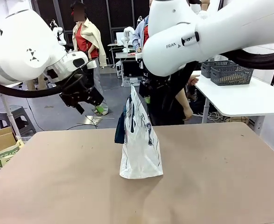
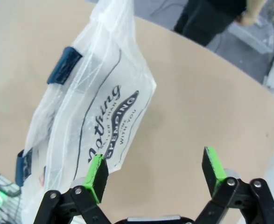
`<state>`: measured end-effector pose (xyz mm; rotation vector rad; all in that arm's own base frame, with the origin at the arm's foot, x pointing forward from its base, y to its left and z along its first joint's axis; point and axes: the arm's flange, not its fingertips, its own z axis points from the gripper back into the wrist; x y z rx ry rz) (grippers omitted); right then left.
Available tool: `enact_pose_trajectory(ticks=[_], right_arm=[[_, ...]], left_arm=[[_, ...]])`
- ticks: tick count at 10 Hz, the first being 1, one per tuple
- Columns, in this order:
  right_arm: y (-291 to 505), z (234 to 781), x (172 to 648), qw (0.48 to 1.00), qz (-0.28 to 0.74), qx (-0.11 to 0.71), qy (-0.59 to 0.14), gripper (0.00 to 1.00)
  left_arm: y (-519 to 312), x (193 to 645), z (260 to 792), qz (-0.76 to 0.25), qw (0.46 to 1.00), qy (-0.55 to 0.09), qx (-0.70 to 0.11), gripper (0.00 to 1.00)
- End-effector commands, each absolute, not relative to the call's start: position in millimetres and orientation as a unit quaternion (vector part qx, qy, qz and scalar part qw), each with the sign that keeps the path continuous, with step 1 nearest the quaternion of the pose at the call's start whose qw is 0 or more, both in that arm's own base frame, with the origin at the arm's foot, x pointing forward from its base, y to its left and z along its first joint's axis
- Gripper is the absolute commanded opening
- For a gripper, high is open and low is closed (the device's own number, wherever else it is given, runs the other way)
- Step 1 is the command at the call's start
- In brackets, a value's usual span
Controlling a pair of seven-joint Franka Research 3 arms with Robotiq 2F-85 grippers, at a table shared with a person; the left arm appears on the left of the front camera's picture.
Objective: Transfer purchased items from the store into the shopping bag.
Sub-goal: Open the Reusable shopping bag in the center of the table.
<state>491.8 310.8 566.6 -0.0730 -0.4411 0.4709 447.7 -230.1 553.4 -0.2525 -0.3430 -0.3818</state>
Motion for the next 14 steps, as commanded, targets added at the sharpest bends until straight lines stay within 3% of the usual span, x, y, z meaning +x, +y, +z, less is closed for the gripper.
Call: enact_pose_trajectory(ticks=[1, 8, 9, 14], right_arm=[[335, 577, 508, 0.961, 0.19, -0.065, -0.192, 1.0], [368, 583, 538, 0.969, 0.164, -0.023, -0.183, 1.0], [364, 583, 531, 0.968, 0.177, -0.021, -0.177, 1.0], [362, 564, 554, 0.973, 0.155, 0.003, -0.172, 1.0]], left_arm=[[-246, 445, 575, -0.153, 0.966, -0.151, -0.143, 1.0], [-275, 470, 561, -0.117, 0.955, -0.141, -0.234, 1.0], [-275, 464, 557, -0.107, 0.966, -0.124, -0.199, 1.0], [-289, 473, 555, -0.098, 0.961, -0.129, -0.225, 1.0]])
